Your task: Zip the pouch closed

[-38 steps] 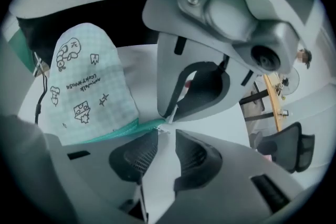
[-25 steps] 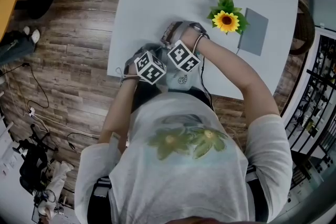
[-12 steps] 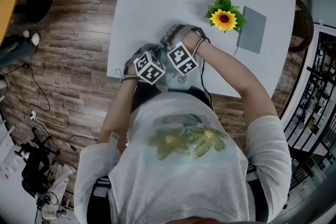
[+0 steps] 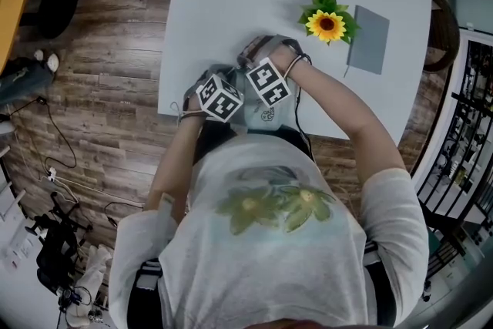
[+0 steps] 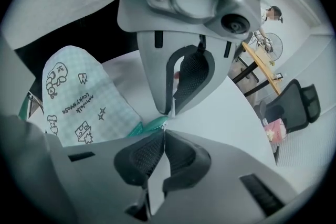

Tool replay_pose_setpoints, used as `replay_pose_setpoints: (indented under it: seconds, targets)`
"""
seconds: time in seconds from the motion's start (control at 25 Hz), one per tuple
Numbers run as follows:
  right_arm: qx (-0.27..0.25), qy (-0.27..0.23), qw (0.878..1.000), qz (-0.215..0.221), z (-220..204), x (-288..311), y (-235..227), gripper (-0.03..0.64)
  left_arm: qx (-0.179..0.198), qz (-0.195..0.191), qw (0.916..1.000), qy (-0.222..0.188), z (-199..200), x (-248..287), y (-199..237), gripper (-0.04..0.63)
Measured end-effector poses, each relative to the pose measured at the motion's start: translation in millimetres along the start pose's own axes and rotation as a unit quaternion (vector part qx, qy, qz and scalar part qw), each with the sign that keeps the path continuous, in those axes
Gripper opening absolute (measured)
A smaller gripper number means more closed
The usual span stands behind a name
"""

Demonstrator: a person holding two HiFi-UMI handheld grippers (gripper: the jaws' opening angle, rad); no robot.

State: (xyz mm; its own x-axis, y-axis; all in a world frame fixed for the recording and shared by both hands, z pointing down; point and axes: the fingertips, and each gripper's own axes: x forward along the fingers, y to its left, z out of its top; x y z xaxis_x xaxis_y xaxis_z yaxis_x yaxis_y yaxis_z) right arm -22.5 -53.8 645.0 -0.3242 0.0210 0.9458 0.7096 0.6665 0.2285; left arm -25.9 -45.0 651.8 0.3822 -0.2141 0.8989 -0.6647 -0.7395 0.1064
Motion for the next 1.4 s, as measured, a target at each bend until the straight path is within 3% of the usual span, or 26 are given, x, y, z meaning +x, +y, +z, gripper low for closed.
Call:
replay_pose_setpoints:
  seconds: [1.4]
  targets:
    - [0.101, 0.005, 0.994, -0.031, -10, -12, 9, 0.018, -0.016, -0.011, 0.9998, 0.008, 1, 1, 2, 0.026]
